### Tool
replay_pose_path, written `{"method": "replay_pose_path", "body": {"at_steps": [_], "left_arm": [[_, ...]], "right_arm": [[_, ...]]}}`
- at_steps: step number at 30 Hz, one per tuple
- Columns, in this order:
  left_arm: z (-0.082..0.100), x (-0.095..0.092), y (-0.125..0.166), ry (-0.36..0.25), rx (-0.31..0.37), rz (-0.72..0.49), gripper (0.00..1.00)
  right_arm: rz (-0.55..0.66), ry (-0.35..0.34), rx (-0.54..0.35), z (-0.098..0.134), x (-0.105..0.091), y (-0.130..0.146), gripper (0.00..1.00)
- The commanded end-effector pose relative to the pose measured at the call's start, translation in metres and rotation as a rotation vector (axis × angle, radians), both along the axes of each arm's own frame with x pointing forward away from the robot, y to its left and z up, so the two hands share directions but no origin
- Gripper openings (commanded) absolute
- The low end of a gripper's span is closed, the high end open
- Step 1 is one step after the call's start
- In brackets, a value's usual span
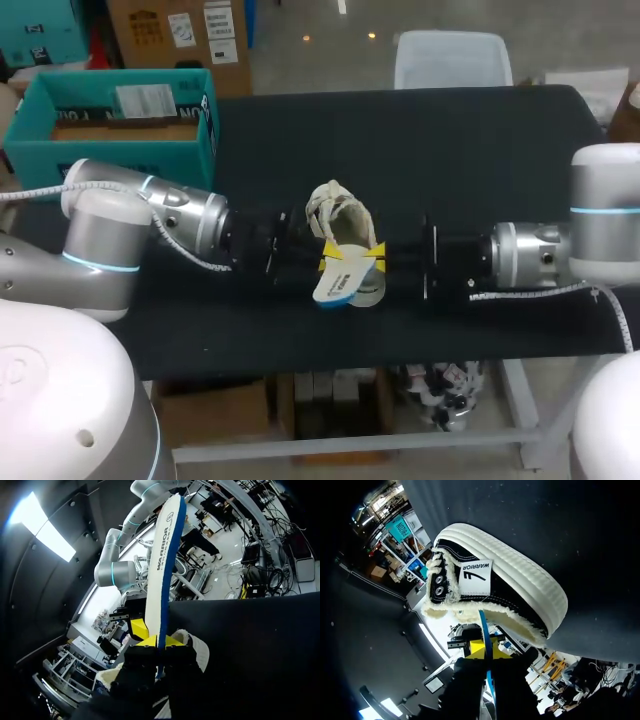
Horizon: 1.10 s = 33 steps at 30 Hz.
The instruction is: Open the shoe tongue, take the insole out of the shoe, put the insole back into the shoe, and pack the shoe into the shoebox
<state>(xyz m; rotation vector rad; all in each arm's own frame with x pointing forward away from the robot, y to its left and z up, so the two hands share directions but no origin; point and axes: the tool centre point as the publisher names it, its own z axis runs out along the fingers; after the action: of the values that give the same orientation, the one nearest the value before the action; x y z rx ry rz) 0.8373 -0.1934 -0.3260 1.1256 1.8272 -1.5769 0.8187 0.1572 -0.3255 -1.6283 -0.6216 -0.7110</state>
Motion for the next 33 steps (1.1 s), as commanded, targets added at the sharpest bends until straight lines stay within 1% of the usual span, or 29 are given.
{"method": "replay_pose_path", "body": {"at_steps": [1,6,9,28,29,31,32,33], "left_arm": [[-0.0013,0.0017,-0.0022,-0.003,-0.003,0.004,0.00],[0.0011,0.0038,-0.0026,-0.009,0.005,0.002,0.00],[0.0030,0.0048,-0.0031,0.005,0.041,-0.020,0.00],[0.0030,0.0048,-0.0031,0.005,0.041,-0.020,0.00],[0.0030,0.0048,-0.0031,0.005,0.041,-0.020,0.00],[0.0030,0.0048,-0.0031,0.005,0.041,-0.020,0.00],[0.0037,0.0054,-0.0041,0.002,0.041,-0.033,0.00],[0.0046,0.0058,-0.0048,-0.005,0.045,-0.043,0.00]], "right_arm": [[0.008,-0.001,0.024,-0.0047,0.0022,-0.0015,0.00],[0.005,-0.005,0.033,-0.0063,0.0021,-0.0010,0.00],[0.006,-0.007,0.019,-0.0064,0.0026,-0.0010,0.00],[0.006,-0.007,0.019,-0.0064,0.0026,-0.0010,0.00],[0.027,-0.016,0.001,-0.0054,0.0059,0.0006,0.00],[0.074,-0.023,-0.002,-0.0032,0.0094,0.0034,0.00],[0.091,-0.026,-0.028,-0.0024,0.0110,0.0046,0.00],[0.117,-0.028,-0.029,-0.0019,0.0117,0.0055,0.00]]}}
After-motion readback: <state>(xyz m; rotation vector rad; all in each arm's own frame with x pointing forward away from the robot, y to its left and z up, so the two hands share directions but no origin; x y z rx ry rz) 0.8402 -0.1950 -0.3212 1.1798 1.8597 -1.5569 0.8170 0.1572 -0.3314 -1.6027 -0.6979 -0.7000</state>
